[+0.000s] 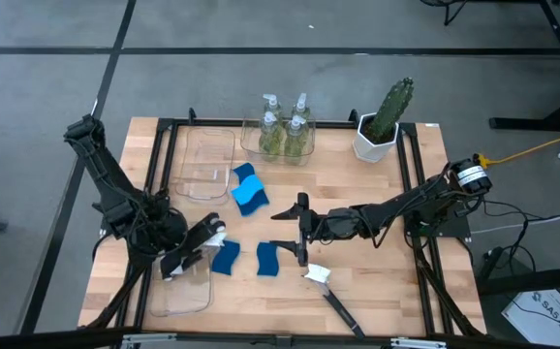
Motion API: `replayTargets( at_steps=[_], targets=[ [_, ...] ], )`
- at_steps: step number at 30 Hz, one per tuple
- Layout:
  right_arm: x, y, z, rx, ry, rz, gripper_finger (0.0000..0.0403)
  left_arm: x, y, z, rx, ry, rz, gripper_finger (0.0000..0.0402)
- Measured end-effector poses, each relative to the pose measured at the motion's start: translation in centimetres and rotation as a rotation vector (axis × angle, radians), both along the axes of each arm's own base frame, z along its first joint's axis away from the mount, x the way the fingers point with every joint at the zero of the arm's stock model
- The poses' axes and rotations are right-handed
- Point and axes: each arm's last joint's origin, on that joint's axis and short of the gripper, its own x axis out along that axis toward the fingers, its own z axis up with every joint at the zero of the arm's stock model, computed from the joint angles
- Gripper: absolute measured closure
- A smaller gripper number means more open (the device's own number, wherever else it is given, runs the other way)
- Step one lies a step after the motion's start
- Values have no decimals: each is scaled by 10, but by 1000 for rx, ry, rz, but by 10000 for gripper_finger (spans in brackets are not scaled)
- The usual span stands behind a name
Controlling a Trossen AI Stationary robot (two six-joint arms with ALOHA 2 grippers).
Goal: Pick & Place Kitchen Sink Supplies
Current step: Put the black dish brush into the bottom left transparent bin
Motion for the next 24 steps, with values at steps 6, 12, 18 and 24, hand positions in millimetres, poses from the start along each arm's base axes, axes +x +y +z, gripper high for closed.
replayTargets(
  at_steps=[6, 12, 18, 24],
  targets=[
    [0, 0, 0, -9, 0, 1, 88, -1, 0, 1, -43, 25, 13, 235],
    [0, 0, 0, -11, 0, 1, 88, 0, 0, 21, -49, -56, -35, 232],
    [0, 0, -1, -21, 12, 2, 88, -2, 6, 42, -30, -164, -82, 232],
    [-7, -2, 2, 13, 69, 4, 88, -4, 11, 51, 23, -266, -68, 231]
  ],
)
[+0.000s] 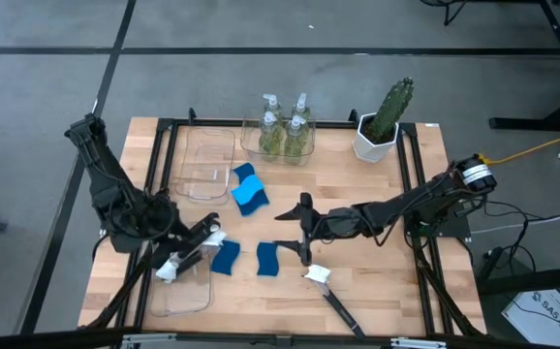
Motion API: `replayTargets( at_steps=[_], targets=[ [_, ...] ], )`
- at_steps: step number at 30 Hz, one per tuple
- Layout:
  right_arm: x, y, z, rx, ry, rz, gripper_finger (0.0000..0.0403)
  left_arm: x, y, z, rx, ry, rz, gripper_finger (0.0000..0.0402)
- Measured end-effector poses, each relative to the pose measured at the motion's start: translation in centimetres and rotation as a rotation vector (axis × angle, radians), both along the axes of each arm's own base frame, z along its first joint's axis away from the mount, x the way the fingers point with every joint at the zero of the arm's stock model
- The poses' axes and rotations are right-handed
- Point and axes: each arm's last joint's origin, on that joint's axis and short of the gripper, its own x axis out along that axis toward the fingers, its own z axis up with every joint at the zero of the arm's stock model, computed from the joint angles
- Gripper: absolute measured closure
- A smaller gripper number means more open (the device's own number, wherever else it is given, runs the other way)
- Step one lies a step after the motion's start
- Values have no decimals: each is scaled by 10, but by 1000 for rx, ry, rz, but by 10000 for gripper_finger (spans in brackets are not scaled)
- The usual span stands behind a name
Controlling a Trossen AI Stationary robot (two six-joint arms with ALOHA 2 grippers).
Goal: Pick & Place Kitchen Sink Supplies
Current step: Put the black dish brush into the bottom left transparent bin
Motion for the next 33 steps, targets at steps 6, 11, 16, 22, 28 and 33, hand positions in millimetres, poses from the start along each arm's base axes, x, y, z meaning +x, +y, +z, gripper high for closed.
replayTargets(
  at_steps=[6, 11, 16, 22, 28, 33],
  targets=[
    [-12, -2, -1, 148, 148, 1, 88, 5, -4, 11, 78, -153, -34, 231],
    [-18, 0, -11, 328, 288, 35, 96, 10, -6, 21, 118, -267, -10, 231],
    [-24, 4, -21, 461, 446, 99, 128, 15, -5, 27, 157, -325, -5, 231],
    [-36, 15, -31, 669, 707, 244, 162, 20, -3, 31, 197, -356, 6, 231],
    [-51, 31, -37, 798, 929, 311, 173, 24, 1, 31, 221, -362, 36, 231],
    [-58, 38, -40, 836, 1006, 293, 173, 29, 2, 30, 232, -353, 62, 231]
  ],
)
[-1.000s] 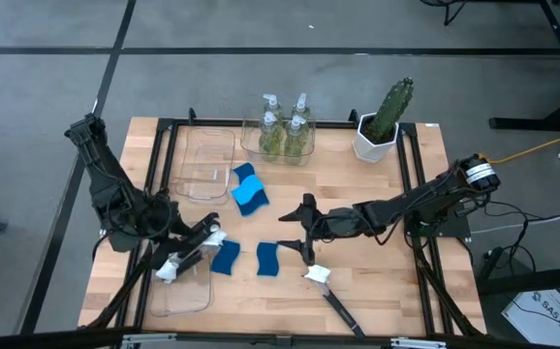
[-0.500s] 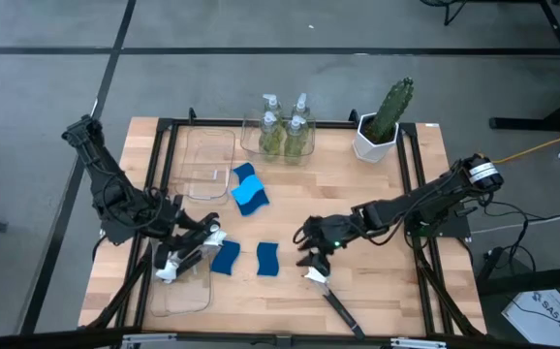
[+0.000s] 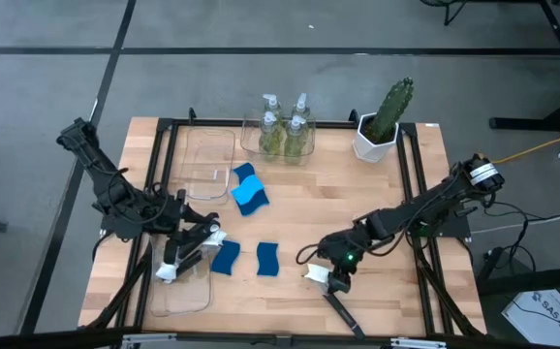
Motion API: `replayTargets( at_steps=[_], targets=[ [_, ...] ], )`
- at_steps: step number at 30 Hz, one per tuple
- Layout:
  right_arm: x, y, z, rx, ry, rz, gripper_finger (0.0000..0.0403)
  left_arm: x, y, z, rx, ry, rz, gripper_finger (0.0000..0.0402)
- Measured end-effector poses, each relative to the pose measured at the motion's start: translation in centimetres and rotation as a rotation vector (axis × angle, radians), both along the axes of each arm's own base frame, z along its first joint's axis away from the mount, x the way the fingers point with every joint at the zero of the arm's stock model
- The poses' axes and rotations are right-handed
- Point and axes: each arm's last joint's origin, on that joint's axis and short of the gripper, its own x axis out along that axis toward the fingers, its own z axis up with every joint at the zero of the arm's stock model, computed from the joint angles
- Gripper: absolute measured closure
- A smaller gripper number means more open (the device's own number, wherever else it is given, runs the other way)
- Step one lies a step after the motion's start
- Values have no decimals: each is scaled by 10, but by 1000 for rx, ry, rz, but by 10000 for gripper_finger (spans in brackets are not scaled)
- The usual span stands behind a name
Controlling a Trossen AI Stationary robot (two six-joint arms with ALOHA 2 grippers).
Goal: Pick & Place Kitchen Sink Supplies
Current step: Put the black dish brush into the bottom left transparent bin
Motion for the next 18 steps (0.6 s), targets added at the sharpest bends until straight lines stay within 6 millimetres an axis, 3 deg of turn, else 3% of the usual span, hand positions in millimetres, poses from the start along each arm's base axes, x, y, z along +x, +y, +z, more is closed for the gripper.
replayTargets(
  at_steps=[6, 18],
  targets=[
    [-10, 7, -6, -97, 31, 11, 173, 8, -3, 0, 42, -16, 11, 231],
    [2, 11, 5, -165, -277, 123, 173, 16, 0, 6, 110, -66, 11, 231]
  ],
)
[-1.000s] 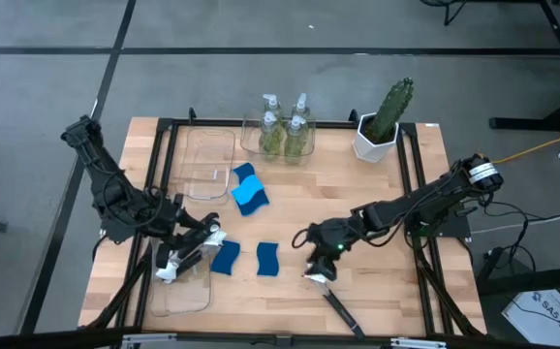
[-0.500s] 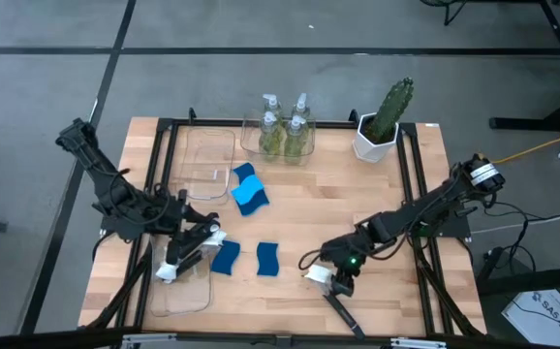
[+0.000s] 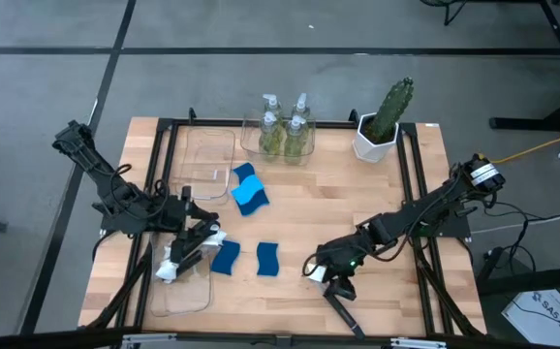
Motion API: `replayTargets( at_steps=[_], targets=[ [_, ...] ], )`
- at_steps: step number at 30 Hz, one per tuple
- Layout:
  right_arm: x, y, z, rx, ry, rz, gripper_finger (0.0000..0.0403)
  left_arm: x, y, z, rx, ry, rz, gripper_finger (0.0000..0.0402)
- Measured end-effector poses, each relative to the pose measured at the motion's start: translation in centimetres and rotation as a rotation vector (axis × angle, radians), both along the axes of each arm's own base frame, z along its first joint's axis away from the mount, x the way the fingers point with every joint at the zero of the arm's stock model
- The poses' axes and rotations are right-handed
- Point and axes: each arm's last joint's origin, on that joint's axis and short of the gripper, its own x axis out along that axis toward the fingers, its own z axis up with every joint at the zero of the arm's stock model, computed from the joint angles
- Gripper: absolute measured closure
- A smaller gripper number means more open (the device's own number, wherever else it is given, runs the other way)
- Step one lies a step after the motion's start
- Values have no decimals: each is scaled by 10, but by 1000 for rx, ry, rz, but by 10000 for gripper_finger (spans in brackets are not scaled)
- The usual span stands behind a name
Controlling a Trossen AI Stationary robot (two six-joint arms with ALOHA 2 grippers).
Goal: Pick & Place Kitchen Sink Supplies
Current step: Put the black dish brush into the bottom left transparent bin
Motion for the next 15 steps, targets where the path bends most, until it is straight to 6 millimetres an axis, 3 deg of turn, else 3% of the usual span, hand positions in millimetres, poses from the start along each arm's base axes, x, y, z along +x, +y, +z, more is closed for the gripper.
replayTargets(
  at_steps=[3, 7, 11, 15],
  targets=[
    [2, 5, 5, -28, -40, -26, 173, 1, 1, 0, 7, 1, -16, 231],
    [4, 26, 22, -133, -36, -6, 173, 3, 3, 0, 37, 3, -10, 231],
    [7, 41, 36, -289, 41, -22, 173, 5, 7, 0, 45, 4, 18, 231],
    [9, 53, 34, -370, 145, -91, 173, 8, 11, 0, 49, 10, 44, 231]
  ],
)
